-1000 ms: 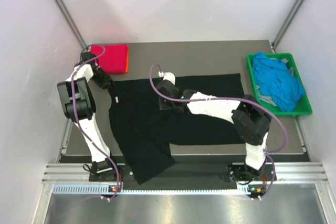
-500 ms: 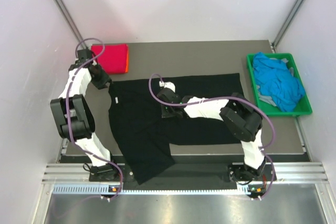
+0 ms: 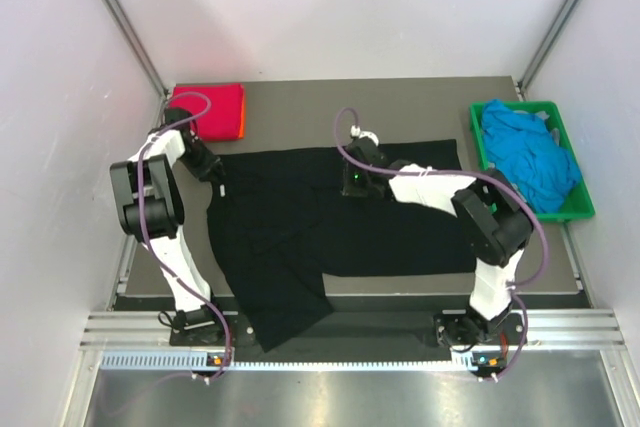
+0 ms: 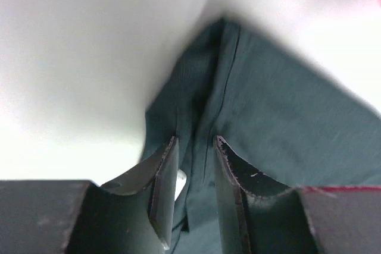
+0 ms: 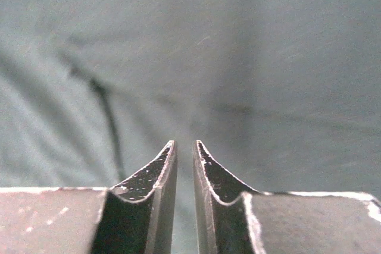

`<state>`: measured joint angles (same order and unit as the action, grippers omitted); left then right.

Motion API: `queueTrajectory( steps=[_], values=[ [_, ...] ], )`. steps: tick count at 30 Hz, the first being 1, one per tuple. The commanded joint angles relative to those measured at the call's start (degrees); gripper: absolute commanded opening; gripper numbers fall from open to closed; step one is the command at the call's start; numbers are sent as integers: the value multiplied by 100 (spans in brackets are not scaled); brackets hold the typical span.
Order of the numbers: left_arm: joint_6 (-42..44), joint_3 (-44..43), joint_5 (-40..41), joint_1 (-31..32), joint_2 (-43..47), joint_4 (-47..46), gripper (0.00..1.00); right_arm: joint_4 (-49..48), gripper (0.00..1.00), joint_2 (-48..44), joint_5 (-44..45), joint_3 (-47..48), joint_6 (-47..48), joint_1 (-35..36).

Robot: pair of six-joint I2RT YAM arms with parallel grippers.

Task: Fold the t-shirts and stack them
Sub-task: Fold the tshirt

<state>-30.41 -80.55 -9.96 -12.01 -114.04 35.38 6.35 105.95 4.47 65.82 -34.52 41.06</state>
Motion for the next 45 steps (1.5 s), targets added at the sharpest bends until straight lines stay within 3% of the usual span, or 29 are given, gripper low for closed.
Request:
queueTrajectory(
  steps=[1, 15, 28, 39, 45],
  values=[
    [-70, -452, 423, -21, -223, -145, 35, 138, 16, 171, 141, 448, 139, -308],
    [-167, -1023, 538, 6, -1041, -391, 33, 498, 11, 1173, 573, 1248, 139, -1512],
    [-219, -1551, 873, 15, -1147, -215, 33, 516, 10, 1727, 477, 1767, 77, -1803],
    [-8, -1315, 1251, 6, 425, 760, 38, 341, 16, 691, 28, 1496, 323, -1803],
    [-298, 723, 566, 58, 2375, 541, 42, 121, 20, -284, -376, 451, 254, -1786]
  ],
)
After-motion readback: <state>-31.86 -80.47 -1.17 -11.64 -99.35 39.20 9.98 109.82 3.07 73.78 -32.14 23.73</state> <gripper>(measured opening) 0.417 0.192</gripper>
